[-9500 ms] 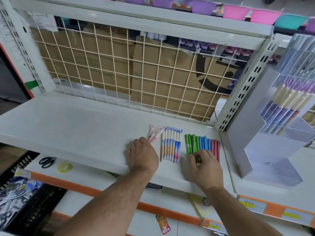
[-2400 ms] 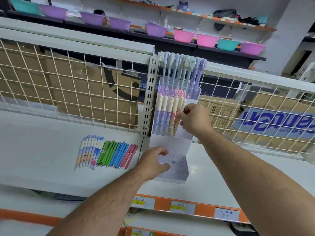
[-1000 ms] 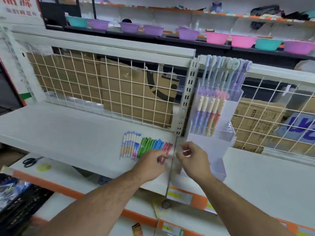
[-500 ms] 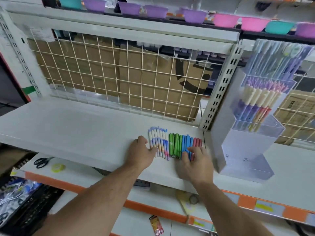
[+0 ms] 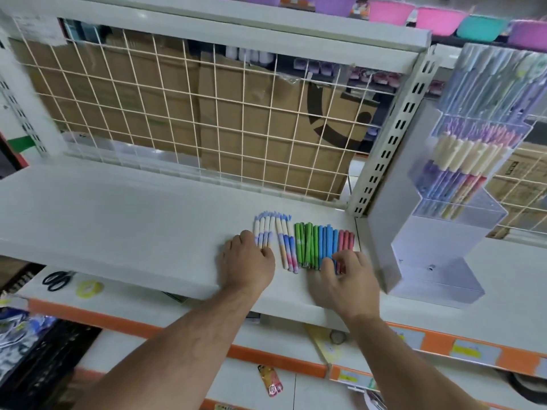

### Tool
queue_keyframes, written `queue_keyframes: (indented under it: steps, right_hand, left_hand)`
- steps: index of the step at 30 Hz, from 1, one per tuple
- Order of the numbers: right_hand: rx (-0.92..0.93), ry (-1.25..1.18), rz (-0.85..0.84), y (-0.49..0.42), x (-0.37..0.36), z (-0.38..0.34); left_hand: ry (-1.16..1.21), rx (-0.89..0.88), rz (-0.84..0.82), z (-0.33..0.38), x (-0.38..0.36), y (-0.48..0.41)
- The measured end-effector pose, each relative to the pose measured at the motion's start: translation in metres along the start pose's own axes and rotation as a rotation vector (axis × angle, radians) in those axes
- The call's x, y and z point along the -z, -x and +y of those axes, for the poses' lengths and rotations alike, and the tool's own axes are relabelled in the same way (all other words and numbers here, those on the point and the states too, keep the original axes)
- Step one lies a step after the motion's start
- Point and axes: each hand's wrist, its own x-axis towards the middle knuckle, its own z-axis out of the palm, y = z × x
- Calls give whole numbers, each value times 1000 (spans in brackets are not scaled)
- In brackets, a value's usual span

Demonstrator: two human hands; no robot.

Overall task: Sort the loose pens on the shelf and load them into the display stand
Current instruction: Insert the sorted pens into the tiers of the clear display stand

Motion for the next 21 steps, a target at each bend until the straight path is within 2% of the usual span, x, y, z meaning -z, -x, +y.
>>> queue_keyframes:
  steps: [6, 12, 21]
  right_hand:
    - [2, 8, -6, 0, -2, 1]
    - [10, 11, -4, 0, -3, 3]
    - [4, 4, -5, -1, -4, 3]
  left_hand:
    - [25, 36, -45, -1, 1, -1]
    - [-124, 60, -42, 3, 4, 4]
    - [-200, 75, -42, 5, 6, 6]
